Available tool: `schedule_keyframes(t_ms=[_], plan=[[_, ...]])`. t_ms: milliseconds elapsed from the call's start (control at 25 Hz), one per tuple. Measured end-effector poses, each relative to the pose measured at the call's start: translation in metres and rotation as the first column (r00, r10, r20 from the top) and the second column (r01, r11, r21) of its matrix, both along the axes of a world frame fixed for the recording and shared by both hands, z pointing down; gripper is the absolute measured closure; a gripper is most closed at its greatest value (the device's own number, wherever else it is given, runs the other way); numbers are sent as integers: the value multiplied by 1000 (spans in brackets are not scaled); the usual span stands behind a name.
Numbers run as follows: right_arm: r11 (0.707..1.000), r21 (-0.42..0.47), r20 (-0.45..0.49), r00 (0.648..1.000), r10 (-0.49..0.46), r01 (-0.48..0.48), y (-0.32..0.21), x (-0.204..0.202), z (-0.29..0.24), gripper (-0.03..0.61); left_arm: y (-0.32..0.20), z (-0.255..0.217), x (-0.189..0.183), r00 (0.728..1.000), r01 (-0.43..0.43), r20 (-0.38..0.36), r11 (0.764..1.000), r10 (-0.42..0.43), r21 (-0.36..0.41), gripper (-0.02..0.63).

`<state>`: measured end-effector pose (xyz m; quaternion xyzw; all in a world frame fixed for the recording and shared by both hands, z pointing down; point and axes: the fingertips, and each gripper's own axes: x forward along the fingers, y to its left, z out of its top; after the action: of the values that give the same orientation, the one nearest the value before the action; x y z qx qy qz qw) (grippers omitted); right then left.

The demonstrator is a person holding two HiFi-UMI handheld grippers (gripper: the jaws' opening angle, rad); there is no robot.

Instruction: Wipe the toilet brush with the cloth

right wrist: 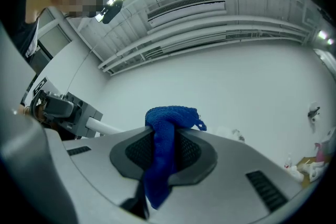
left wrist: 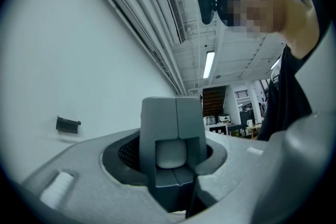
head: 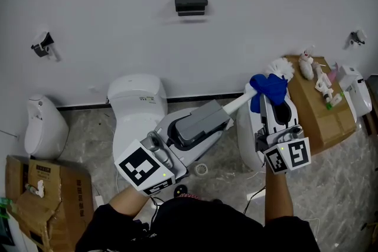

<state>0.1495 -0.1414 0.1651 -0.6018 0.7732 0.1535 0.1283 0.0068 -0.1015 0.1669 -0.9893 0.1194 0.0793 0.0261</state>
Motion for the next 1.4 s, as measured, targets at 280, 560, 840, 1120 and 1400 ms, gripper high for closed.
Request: schedule_keyframes(t_ms=[280,560,840,1120,1400], plan=[[1000,-11,-5,1000,29,-29,-5,12,0,505,2,-2,-1,1000,6,-1,1000,-6,-2,428],[998,-19,-7,998,63,-63,-10,25,0,505,3,-3,0,1000,5,1,1000,-5,1,428],[997,-22,-8,997,80,-80,-12,31,1,505,4,-3,-1,1000,8,3,1000,-8,3,428],[995,-21,-2,996,94,-94,-14,39,2,505,5,-2,0,1000,6,-3,1000,-6,-2,428],[994,-32,-9,995,102,-102,-16,42,6,505,3,0,0,1000,7,0,1000,-7,2,428]])
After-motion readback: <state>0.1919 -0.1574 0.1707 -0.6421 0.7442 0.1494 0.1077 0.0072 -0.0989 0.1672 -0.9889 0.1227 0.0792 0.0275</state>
